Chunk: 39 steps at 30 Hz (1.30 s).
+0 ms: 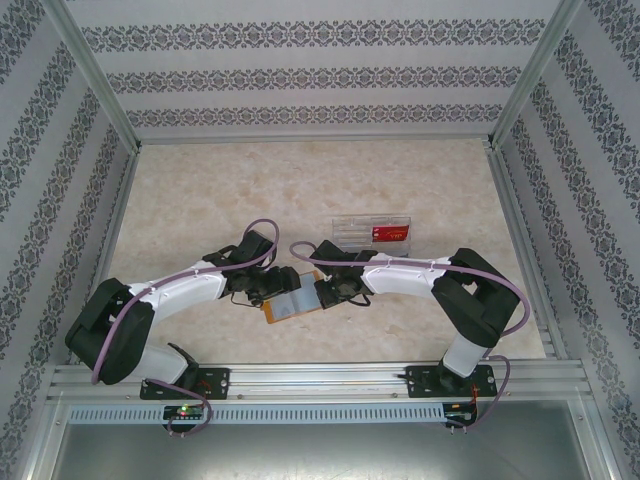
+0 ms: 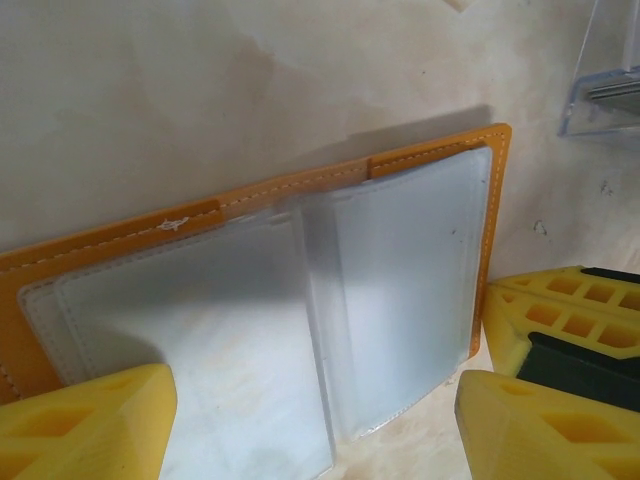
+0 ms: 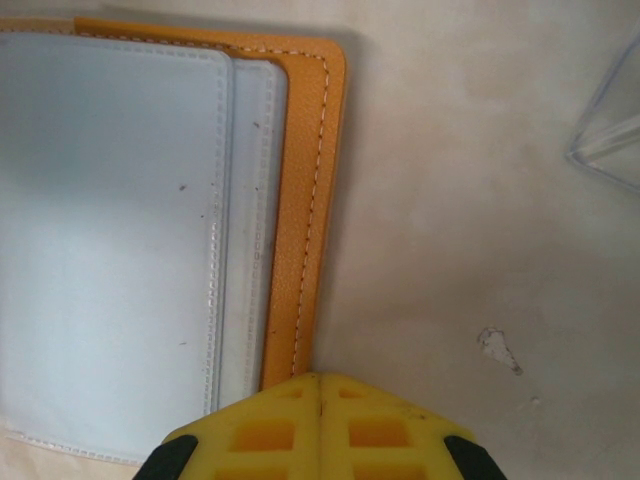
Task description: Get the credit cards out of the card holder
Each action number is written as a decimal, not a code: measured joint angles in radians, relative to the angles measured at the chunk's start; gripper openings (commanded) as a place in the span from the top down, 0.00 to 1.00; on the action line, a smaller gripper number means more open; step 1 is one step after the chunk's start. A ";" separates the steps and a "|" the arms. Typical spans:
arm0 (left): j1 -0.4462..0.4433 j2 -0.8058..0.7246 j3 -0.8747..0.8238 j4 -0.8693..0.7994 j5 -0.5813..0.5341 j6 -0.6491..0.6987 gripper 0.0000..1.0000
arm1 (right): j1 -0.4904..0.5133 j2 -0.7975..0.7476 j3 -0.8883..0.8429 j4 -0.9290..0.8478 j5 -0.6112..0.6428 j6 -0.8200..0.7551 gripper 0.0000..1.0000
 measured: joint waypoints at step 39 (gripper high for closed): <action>-0.002 -0.010 0.013 -0.066 -0.116 -0.026 0.25 | 0.000 0.002 0.002 -0.002 0.000 0.000 1.00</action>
